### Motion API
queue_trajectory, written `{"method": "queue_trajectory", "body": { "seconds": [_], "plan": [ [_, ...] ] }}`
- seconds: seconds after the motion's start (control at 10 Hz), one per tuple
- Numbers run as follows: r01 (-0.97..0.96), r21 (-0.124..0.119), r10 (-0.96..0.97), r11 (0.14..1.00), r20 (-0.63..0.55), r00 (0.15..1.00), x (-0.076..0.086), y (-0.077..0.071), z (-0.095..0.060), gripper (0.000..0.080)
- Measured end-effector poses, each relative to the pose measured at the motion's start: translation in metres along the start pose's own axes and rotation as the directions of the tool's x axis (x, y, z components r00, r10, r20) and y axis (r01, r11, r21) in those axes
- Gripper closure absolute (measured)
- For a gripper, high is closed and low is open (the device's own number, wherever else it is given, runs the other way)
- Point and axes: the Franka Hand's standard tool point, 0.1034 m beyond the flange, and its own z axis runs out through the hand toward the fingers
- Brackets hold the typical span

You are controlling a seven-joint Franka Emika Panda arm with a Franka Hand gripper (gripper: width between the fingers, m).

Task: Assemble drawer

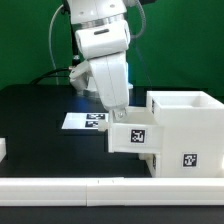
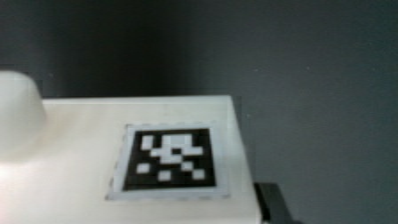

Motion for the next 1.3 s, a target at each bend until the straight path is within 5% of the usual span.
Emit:
{"method": "queue_trajectory", "body": {
  "seconds": [0.5,0.8,1.0,1.1,1.3],
  "plan": [
    [0.066,0.012,-0.066,0.998,0.000,0.998,0.031,-0.001,0.007,0.0761],
    [0.053,0.013,-0.053,0.998,-0.002,0.999,0.035,-0.002,0.008,0.0761],
    [0.054,0.016,-0.054,0.998,0.000,0.999,0.035,-0.002,0.007,0.0544],
    [0.055,0.030,-0.055,0.998,0.009,0.998,0.035,-0.002,-0.001,0.0544],
    [0.057,0.033,-0.058,0.998,0.032,0.998,0.036,0.012,-0.028,0.0231]
  ]
}}
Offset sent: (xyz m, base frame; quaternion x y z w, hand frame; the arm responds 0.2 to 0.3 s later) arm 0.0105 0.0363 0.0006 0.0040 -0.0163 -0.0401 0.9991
